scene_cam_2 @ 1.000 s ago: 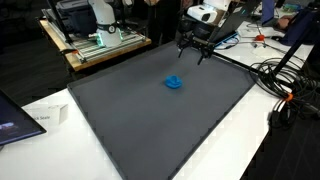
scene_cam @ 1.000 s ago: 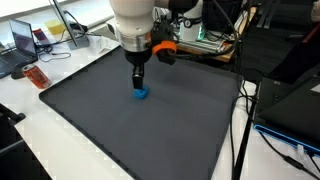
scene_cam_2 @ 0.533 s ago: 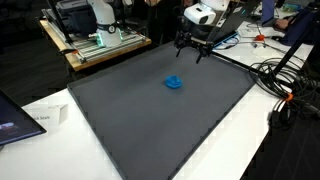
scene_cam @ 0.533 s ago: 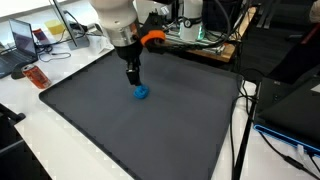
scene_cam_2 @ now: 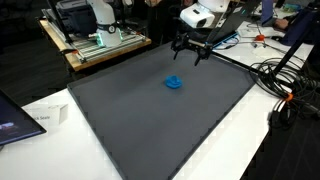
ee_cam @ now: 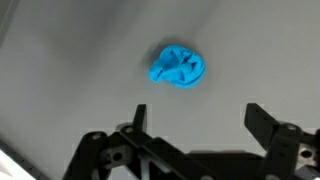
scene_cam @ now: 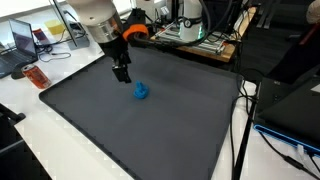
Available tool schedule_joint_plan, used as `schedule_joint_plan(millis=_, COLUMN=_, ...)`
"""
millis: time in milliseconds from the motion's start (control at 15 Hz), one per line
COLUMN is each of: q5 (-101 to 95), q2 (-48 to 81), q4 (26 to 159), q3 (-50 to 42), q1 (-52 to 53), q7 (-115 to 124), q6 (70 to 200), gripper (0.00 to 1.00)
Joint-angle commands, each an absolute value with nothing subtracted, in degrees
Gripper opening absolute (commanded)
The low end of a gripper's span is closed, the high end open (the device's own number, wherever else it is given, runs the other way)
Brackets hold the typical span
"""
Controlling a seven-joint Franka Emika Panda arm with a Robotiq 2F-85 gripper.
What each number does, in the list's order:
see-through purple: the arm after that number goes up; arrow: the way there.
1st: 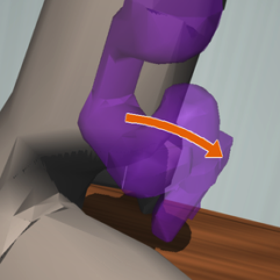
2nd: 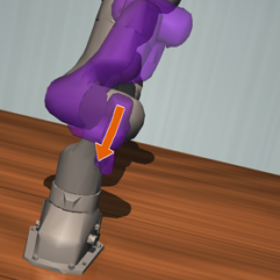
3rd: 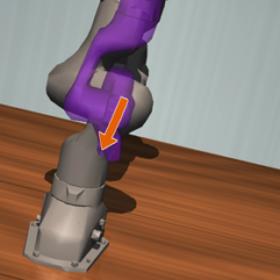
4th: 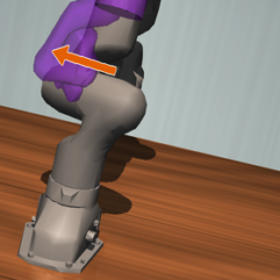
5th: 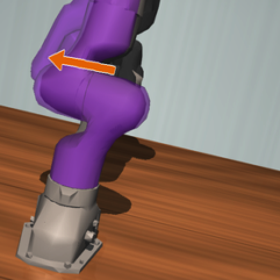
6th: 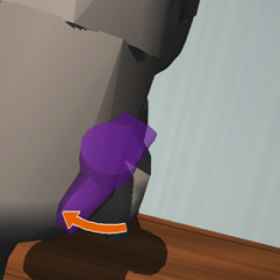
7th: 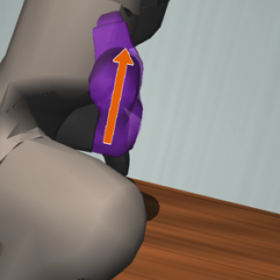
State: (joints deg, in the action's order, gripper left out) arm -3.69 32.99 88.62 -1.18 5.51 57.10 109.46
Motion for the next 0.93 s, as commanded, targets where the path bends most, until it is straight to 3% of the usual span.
schedule_joint_plan(millis=0, q5=-0.45, q2=35.54, q4=84.56, q3=-1.49, q1=3.64, q7=51.87, q6=108.09, gripper=1.0)
schedule_joint_plan(millis=867, q5=8.04, q2=42.16, q4=77.96, q3=-1.36, q1=-0.87, q7=37.97, q6=108.2, gripper=1.0)
